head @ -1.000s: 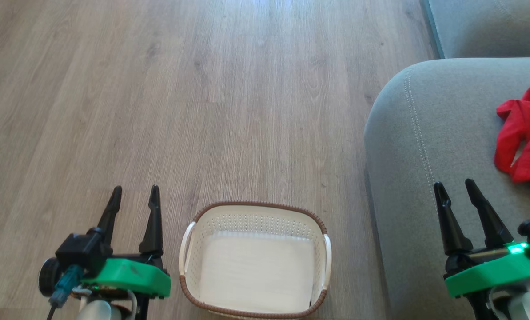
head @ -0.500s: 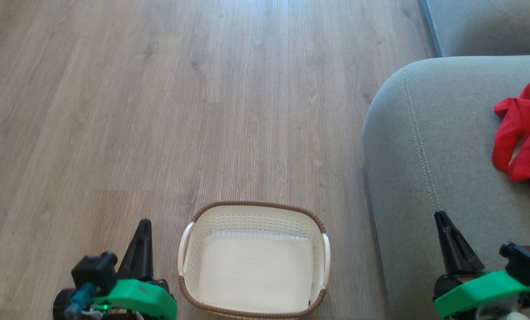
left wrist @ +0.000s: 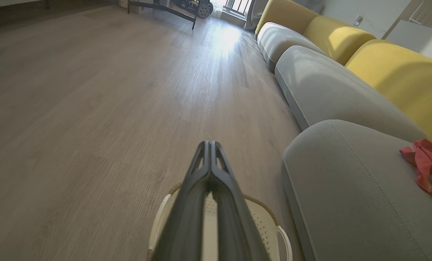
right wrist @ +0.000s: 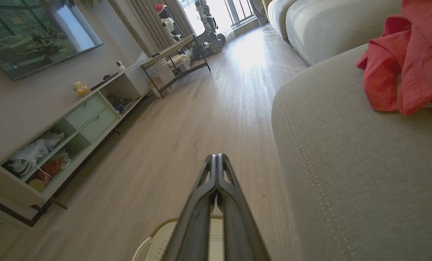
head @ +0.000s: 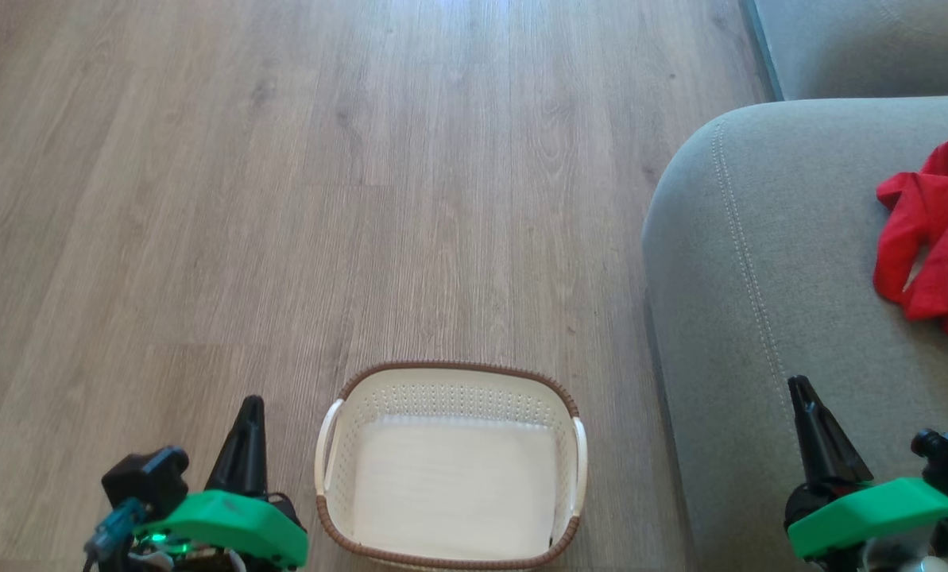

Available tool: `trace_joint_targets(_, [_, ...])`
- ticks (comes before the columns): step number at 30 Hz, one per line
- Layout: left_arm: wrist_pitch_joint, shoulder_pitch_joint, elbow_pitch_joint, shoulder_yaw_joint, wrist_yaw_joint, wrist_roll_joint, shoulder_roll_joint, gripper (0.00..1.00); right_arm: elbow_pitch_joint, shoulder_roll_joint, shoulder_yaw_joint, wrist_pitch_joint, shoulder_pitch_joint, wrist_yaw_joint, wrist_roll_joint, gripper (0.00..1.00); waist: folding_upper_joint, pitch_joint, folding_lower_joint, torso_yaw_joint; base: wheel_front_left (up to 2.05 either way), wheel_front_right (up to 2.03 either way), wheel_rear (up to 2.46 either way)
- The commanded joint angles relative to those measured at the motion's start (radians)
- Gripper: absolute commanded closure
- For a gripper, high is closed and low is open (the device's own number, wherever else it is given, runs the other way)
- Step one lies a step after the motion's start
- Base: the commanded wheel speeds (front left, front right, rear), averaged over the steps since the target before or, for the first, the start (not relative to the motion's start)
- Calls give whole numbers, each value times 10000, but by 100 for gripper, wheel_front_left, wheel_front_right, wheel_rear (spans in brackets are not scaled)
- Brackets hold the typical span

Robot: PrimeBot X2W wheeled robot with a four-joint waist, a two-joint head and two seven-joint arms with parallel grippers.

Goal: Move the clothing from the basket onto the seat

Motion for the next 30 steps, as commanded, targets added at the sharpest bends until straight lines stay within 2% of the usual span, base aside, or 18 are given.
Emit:
trace_joint_targets(1, [51, -517, -244, 291, -119, -289, 39, 100, -246, -6, -128, 73, -432, 0, 285, 100, -1, -3, 0, -12, 0, 0, 0])
trace_joint_targets(30, [775, -785, 114, 1299, -928, -3000, -328, 100, 62, 374, -517, 805, -848, -1, 2780, 100, -1, -47, 0, -194, 0, 0, 0])
